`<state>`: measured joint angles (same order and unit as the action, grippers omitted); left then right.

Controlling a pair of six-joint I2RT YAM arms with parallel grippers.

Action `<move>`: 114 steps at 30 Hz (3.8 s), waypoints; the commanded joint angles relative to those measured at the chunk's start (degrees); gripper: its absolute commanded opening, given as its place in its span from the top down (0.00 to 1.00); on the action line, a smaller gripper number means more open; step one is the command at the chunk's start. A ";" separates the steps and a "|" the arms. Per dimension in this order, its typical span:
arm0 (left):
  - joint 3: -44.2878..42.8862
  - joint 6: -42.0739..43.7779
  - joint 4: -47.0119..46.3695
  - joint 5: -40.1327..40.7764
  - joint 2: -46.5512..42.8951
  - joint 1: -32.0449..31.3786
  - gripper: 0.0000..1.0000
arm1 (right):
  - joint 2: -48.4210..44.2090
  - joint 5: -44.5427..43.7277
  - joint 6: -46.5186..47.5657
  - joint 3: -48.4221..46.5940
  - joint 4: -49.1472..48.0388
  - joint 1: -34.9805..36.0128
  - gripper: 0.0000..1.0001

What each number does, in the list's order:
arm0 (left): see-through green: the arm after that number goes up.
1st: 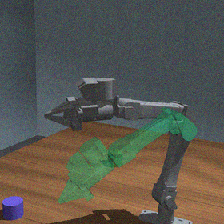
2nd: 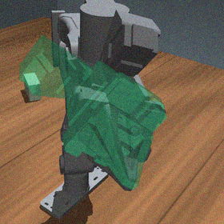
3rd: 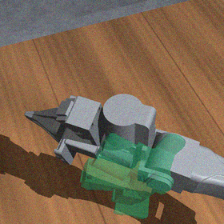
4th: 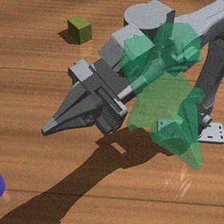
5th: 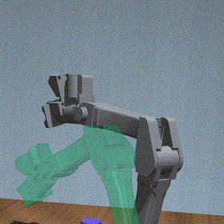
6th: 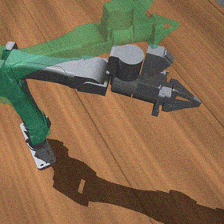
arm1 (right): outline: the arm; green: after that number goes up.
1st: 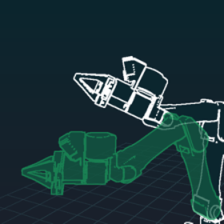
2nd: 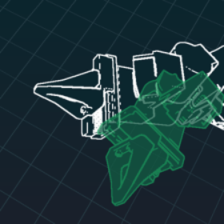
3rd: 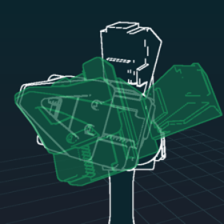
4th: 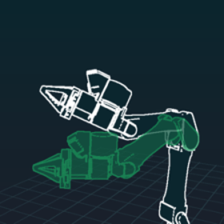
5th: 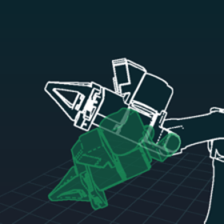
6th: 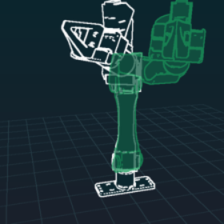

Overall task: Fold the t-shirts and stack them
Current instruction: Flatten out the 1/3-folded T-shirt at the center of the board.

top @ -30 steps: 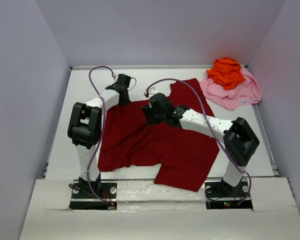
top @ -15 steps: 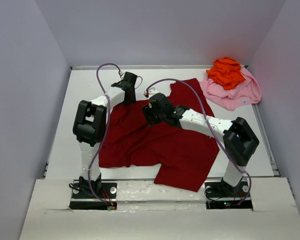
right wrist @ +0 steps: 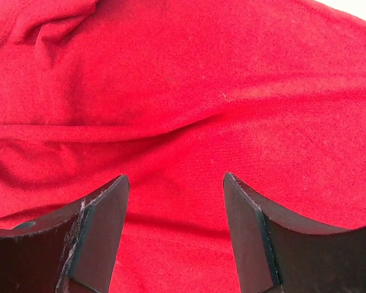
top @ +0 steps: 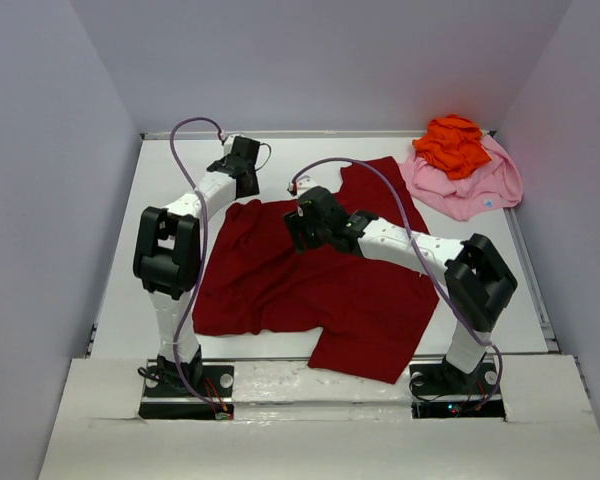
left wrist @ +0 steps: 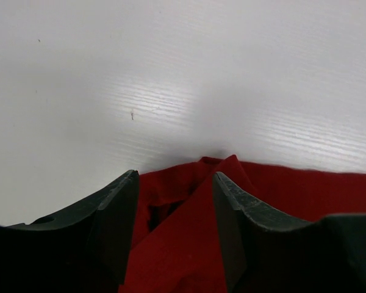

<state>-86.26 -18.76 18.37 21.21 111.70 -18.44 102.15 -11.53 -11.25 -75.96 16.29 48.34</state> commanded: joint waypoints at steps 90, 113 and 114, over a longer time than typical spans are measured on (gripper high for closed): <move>-0.14 -3.73 -0.97 1.29 6.25 3.76 1.00 | 0.60 2.21 -0.18 -0.41 -1.44 -1.40 0.32; 39.14 -25.79 -6.50 -7.93 -33.91 -6.70 1.00 | 0.42 2.13 0.08 -0.94 -1.44 -1.40 0.31; 40.80 -26.84 -7.29 -9.33 -35.31 -7.14 0.93 | 0.51 2.04 0.08 -1.03 -1.44 -1.40 0.31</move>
<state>-49.43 -40.56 14.35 15.92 81.38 -23.94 102.48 -9.61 -11.38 -75.96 16.29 47.22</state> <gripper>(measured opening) 0.014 0.686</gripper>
